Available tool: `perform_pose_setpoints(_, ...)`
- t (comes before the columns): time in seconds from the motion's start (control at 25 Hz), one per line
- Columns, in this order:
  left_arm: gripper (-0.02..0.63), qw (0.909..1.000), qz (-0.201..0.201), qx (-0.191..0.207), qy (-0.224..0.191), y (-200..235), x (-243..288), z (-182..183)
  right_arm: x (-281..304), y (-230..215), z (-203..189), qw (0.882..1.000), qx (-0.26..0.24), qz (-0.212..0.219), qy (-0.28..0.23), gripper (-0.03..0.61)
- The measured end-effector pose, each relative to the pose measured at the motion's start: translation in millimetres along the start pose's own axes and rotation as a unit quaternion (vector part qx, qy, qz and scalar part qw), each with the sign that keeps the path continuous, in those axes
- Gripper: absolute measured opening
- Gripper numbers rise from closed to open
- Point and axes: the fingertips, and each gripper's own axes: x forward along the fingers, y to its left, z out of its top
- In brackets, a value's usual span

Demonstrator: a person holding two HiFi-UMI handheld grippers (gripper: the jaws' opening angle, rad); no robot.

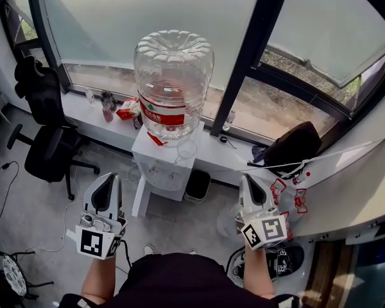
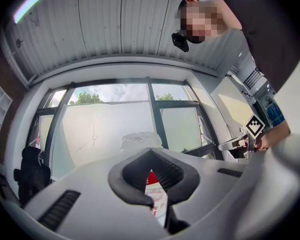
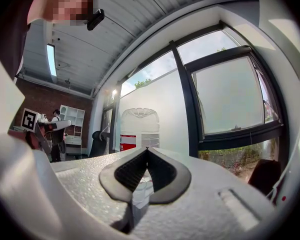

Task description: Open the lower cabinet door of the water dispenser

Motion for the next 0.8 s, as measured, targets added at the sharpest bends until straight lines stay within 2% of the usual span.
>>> perform_pose_setpoints(0.16, 0.009, 0.9998, -0.010, -0.006, -0.013, -4.4, 1.0, 8.1, -2.7, -0.4, -2.8, 1.000, -0.001, -0.005, 0.002, 0.005)
perform_pose_setpoints(0.44, 0.009, 0.9999, -0.008, -0.009, -0.007, -4.5, -3.3, 3.9, -0.2, 15.9, -3.4, 0.999, -0.034, 0.015, 0.014, 0.005)
perform_pose_setpoints(0.6, 0.009, 1.0000, 0.002, -0.004, 0.006, -2.4, -8.0, -1.8, -2.5, 18.0, -3.4, 0.999, -0.037, 0.016, 0.012, 0.005)
perform_pose_setpoints(0.8, 0.009, 0.9999, -0.001, -0.013, -0.001, -5.4, -8.6, 2.8, -3.8, 19.2, -3.7, 0.999, -0.039, 0.019, 0.014, 0.005)
